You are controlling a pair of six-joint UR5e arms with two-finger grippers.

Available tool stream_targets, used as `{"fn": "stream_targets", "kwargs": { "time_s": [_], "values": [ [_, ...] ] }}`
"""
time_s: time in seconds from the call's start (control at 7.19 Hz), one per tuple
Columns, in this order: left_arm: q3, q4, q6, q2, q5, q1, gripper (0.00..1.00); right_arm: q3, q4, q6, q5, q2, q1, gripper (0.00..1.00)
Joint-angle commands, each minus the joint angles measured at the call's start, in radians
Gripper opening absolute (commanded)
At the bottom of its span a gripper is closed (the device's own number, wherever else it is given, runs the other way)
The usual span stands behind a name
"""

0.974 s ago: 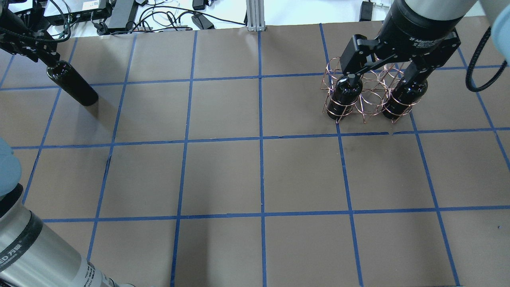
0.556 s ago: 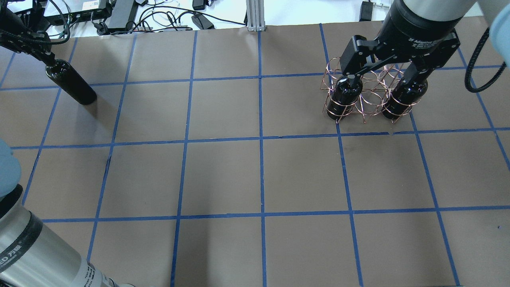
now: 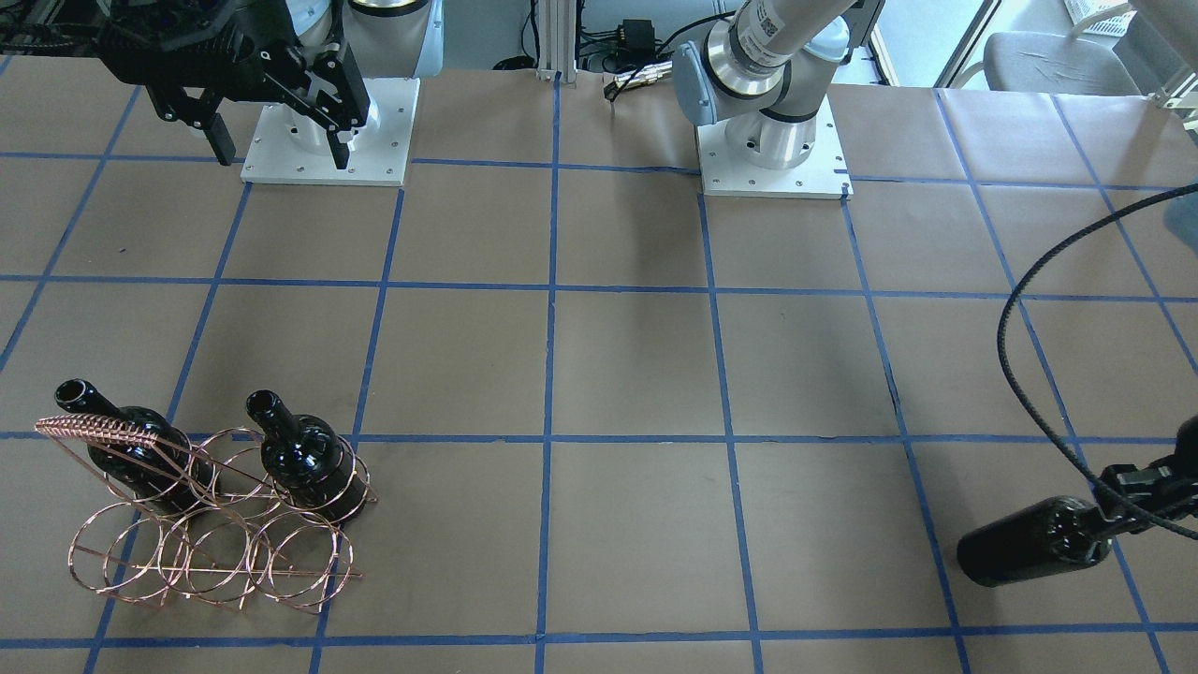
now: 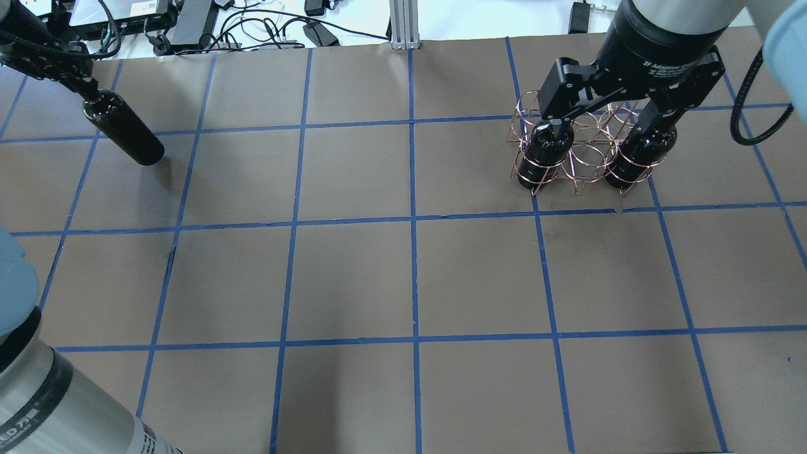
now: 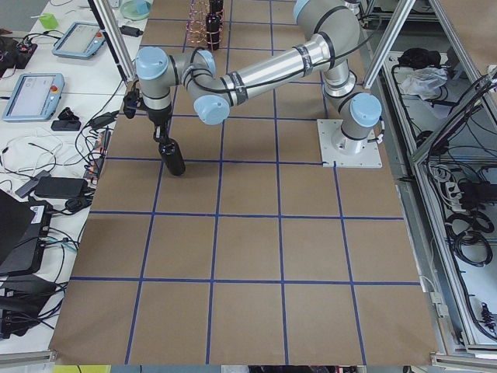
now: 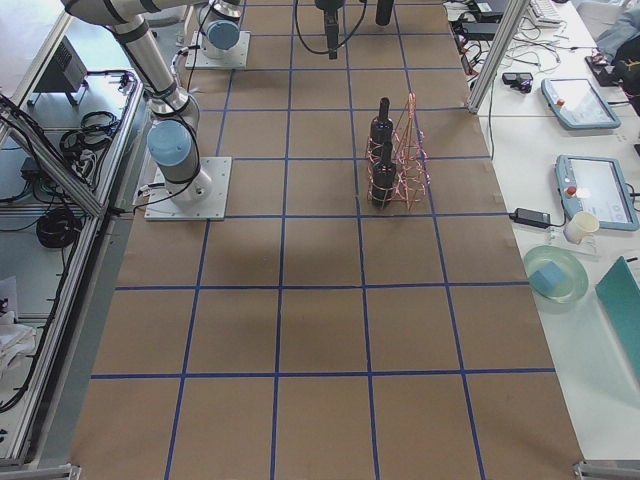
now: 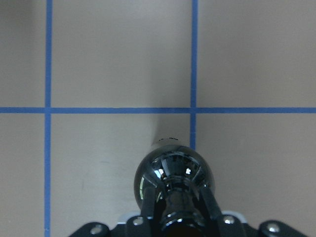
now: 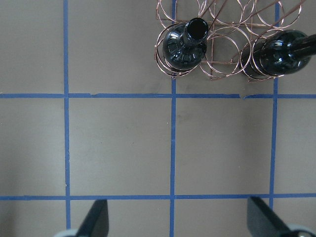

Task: Place wine into wine basket
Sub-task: 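Lift the bottle with the left gripper and carry it toward the table center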

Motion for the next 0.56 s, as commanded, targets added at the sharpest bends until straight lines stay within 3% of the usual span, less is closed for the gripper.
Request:
{"fn": "stream_targets", "kwargs": {
  "time_s": [0.0,0.42],
  "values": [
    [-0.104,-0.003,-0.239,0.087,-0.003,-0.146,0.00,0.000,-0.005,0.000,-0.003,0.015,0.000,1.00],
    [-0.202,0.006,-0.428,0.158,0.001,-0.353,0.00,0.003,0.002,0.005,-0.003,0.015,-0.002,1.00]
  ]
}}
